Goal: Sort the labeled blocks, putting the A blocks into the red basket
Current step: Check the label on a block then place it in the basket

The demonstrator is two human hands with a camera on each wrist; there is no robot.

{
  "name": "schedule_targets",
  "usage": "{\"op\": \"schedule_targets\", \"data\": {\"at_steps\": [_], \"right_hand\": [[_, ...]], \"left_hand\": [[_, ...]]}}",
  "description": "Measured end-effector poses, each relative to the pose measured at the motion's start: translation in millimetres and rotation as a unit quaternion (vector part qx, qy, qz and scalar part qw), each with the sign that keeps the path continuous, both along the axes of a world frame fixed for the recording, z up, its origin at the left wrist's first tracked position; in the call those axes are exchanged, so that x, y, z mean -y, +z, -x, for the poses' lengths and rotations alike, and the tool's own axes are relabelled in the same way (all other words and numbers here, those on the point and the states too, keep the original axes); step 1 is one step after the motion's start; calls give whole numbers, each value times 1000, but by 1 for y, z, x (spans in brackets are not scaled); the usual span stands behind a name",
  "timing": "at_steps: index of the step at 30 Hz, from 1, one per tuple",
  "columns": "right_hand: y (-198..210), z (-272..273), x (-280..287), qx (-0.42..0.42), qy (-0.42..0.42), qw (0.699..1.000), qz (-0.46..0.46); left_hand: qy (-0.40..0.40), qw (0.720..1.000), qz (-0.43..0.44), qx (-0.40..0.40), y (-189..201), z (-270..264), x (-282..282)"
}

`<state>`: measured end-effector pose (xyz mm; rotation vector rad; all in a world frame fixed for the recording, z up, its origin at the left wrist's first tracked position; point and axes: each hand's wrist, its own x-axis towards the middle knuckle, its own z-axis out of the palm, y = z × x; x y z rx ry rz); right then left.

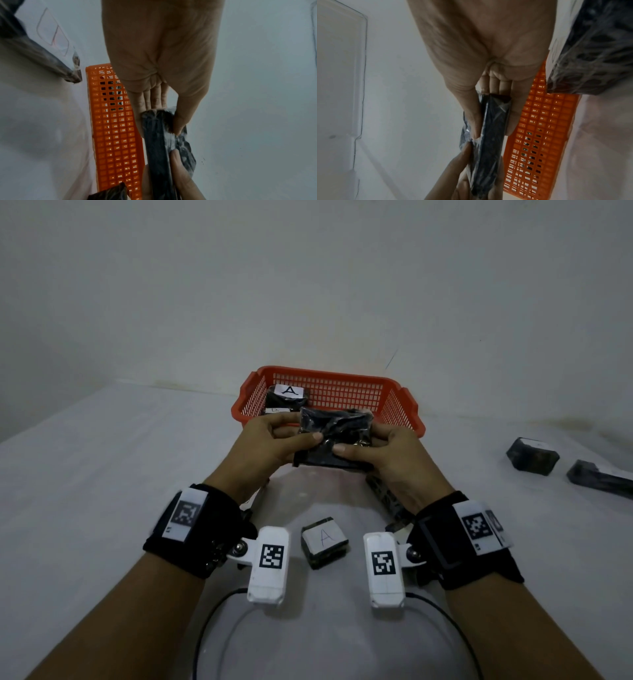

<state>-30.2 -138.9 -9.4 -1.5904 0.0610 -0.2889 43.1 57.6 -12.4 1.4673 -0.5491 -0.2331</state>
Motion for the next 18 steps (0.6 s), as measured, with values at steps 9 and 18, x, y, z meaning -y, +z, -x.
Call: {"op": "schedule_targets", "data": {"at_steps": [9,18], "right_hand": [[0,0,1,12,6,1000,-9],[0,0,4,29,-10,999,-20]], "left_hand": [[-17,1000,-18,10,1,2,-1],[8,999,-4,43,1,7,5]]}}
